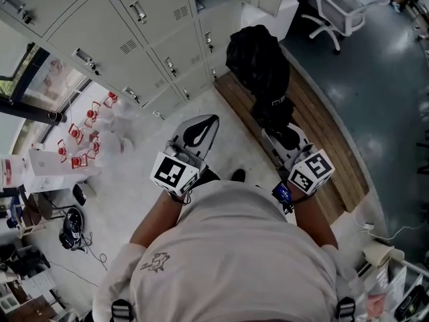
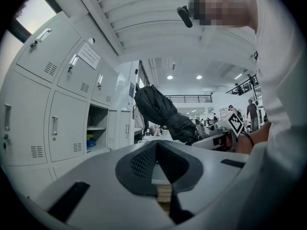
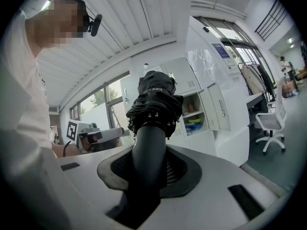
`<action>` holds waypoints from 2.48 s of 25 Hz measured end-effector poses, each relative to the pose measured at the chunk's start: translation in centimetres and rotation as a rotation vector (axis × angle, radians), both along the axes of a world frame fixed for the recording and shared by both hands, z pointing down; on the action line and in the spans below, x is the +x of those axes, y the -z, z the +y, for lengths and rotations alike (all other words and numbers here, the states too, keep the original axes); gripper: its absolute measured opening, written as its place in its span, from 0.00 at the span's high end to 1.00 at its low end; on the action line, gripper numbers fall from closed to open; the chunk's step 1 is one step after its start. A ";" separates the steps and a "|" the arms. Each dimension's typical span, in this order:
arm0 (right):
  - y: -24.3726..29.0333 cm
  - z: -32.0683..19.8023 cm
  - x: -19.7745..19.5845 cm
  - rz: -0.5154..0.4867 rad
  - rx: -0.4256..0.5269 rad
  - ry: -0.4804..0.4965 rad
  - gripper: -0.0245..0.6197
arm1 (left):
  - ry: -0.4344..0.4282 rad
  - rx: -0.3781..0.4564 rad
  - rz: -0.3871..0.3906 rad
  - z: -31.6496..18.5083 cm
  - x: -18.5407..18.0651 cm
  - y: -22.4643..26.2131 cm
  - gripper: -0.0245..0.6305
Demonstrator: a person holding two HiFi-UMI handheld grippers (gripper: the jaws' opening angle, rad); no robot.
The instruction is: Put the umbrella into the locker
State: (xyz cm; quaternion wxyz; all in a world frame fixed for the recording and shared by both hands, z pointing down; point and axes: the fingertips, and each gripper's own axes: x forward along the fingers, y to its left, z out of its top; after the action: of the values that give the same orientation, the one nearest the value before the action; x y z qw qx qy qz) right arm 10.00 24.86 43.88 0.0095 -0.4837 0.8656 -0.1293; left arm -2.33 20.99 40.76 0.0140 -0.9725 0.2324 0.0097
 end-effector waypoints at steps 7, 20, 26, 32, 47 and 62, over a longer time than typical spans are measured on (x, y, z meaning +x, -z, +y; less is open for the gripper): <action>-1.0 -2.6 1.4 -0.017 -0.021 0.028 0.75 | 0.040 -0.008 -0.018 -2.3 1.4 -0.5 0.95; -0.7 -7.0 1.0 -0.012 -0.024 0.028 0.75 | 0.025 -0.011 -0.017 -6.2 1.0 -0.4 0.95; -1.1 -10.9 -0.1 -0.020 -0.042 0.019 0.75 | 0.017 0.005 -0.010 -10.3 -0.4 -0.1 0.95; -0.3 -16.1 -1.7 0.004 -0.032 -0.009 0.75 | -0.006 0.031 0.009 -15.7 -2.1 1.0 0.95; -0.4 -25.5 -7.3 0.002 -0.042 -0.076 0.75 | -0.024 0.003 -0.003 -24.3 -9.2 2.0 0.95; -2.1 -33.0 -4.4 -0.009 -0.090 -0.019 0.75 | 0.056 -0.028 0.026 -31.7 -7.8 0.5 0.95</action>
State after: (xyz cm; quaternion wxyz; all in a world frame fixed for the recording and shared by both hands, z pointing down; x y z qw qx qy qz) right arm 5.61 -8.17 45.98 -0.0073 -0.4911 0.8543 -0.1701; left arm -10.11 -10.67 40.28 -0.0024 -0.9655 0.2598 0.0185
